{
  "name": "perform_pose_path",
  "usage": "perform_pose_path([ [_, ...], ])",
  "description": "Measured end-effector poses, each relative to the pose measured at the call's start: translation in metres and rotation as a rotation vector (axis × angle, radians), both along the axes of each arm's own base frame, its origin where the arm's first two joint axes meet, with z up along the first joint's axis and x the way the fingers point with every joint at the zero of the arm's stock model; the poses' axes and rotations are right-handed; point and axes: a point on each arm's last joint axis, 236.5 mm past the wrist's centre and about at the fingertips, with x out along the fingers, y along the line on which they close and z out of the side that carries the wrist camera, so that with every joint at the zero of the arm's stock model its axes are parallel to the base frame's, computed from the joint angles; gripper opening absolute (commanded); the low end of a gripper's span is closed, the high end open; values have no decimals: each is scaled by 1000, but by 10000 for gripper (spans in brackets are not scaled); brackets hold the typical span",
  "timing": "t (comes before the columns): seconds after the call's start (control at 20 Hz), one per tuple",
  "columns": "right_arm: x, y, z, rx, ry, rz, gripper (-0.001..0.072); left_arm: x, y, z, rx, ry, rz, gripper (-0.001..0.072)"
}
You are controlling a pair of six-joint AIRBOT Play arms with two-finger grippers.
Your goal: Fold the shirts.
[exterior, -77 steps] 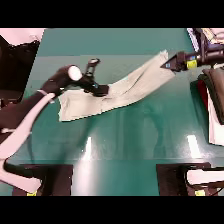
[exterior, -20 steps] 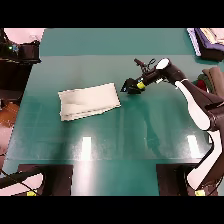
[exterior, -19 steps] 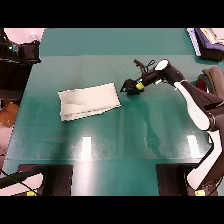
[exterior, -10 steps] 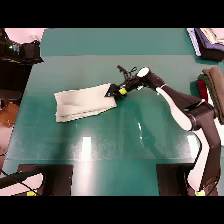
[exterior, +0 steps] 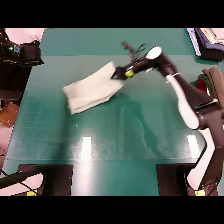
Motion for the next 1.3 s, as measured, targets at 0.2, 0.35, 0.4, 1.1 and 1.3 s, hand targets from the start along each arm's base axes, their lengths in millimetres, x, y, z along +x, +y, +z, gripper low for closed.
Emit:
perform_pose_path([
  [0.2, 53, -132, 43, -78, -114, -235, 15, -2, 0, -1, 1, 11, -3, 26],
  [0.35, 73, -242, 74, -112, -179, -446, 15, -4, 0, -3, 2, 19, -5, 26],
  [0.4, 75, -279, 84, -120, -200, -517, 14, -5, 0, -3, 2, 25, -6, 26],
  [1.1, 43, -555, 181, -244, -488, -1040, 14, -34, -7, -17, -18, 160, -35, 26],
  [1.3, 26, -573, 227, -300, -622, -1077, 14, -37, -8, -18, -21, 174, -37, 26],
])
